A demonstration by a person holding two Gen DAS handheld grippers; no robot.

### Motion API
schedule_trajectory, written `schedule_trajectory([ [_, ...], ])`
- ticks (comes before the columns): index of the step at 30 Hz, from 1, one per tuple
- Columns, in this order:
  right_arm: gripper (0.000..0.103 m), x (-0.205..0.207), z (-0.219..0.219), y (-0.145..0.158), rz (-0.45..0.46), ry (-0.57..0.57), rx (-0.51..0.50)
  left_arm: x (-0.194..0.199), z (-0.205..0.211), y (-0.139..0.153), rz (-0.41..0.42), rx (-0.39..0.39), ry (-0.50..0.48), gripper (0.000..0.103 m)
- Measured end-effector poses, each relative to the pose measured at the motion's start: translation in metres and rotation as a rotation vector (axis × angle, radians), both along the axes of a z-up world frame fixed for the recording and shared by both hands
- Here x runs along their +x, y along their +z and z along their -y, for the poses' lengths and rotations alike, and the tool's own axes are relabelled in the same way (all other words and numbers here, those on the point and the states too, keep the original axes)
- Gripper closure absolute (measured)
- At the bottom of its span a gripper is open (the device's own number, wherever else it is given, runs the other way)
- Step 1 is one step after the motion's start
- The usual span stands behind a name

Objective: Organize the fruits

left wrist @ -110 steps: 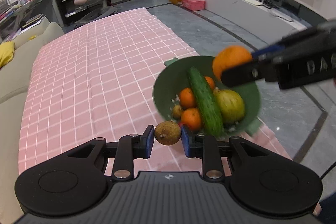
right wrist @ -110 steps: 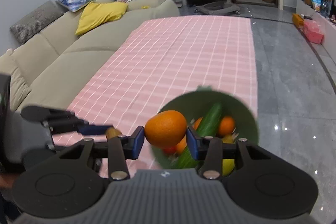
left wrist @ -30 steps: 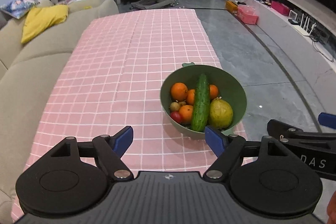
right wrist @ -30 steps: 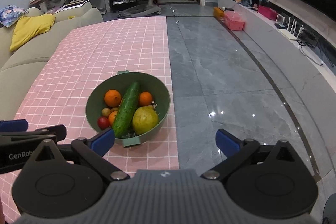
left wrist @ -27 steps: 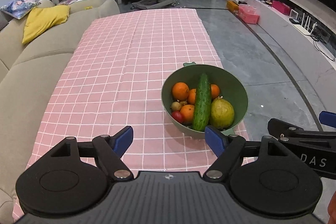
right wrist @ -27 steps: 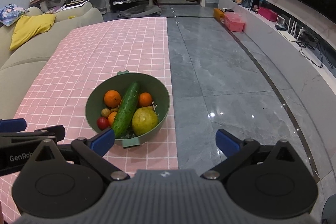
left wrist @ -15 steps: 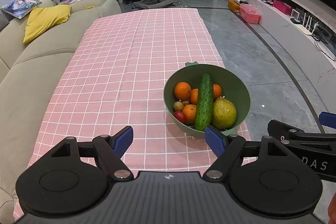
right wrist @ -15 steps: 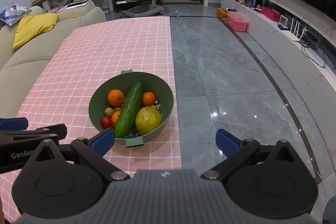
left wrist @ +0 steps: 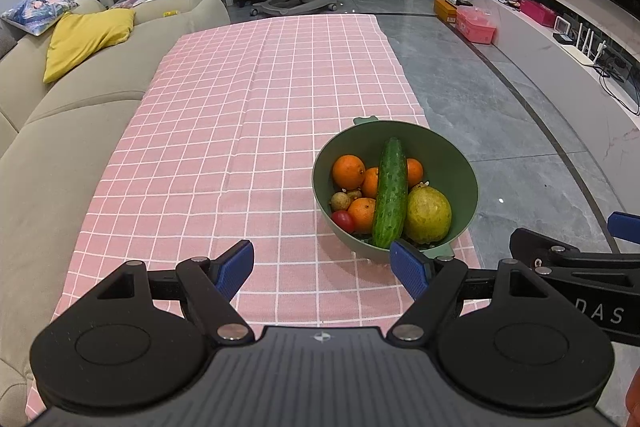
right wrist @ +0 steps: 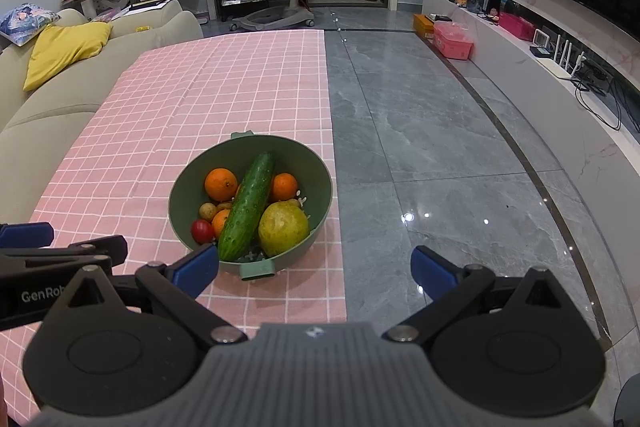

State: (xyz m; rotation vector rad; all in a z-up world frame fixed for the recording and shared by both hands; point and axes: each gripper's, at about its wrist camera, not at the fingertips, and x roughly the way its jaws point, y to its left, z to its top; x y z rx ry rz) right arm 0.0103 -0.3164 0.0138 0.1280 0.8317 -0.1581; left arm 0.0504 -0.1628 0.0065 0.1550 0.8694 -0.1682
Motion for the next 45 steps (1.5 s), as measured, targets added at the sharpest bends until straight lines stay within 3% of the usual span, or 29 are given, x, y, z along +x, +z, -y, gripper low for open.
schedule_trajectory([
  [45, 0.005, 0.0011, -0.0012, 0.0008, -0.004, 0.001, -0.002, -0.0006, -0.0034, -0.0003, 0.003, -0.004, -0.005, 0.017],
])
